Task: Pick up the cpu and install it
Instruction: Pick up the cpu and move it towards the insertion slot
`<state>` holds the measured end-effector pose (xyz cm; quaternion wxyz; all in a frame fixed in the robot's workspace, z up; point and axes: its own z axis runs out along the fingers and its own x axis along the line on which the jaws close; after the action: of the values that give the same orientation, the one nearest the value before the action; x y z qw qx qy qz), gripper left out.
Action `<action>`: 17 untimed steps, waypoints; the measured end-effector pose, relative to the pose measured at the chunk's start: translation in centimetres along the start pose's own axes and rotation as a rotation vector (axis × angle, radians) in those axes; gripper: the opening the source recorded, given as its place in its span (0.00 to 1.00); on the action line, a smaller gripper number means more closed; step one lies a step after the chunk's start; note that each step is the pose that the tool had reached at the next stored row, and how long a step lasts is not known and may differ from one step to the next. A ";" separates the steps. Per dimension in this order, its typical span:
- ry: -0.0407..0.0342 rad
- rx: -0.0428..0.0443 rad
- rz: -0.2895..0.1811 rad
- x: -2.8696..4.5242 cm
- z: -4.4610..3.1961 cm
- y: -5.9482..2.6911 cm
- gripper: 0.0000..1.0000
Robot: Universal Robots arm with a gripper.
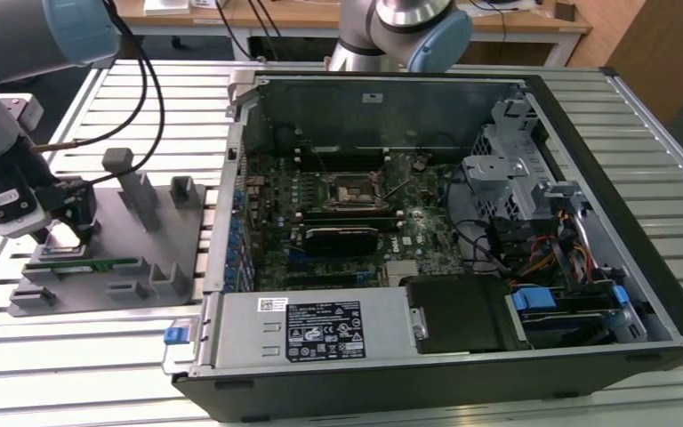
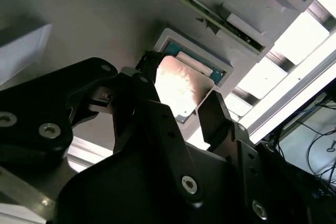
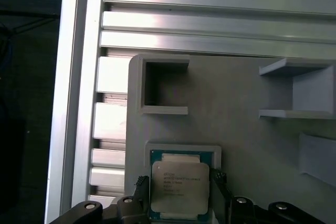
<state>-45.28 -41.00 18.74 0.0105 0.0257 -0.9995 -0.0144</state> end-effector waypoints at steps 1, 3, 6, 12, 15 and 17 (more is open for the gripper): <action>-0.0021 0.0003 0.000 0.00 -0.01 0.00 0.58; -0.0043 0.0004 0.000 0.00 0.00 0.00 0.58; -0.0067 0.0006 0.000 0.00 0.06 0.00 0.58; -0.0075 0.0007 0.000 0.05 0.12 0.00 0.58; -0.0076 0.0007 0.000 0.06 0.12 0.00 0.58; -0.0074 0.0008 0.000 0.06 0.11 0.00 0.53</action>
<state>-45.35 -41.00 18.63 0.0068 0.0256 -0.9995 -0.0141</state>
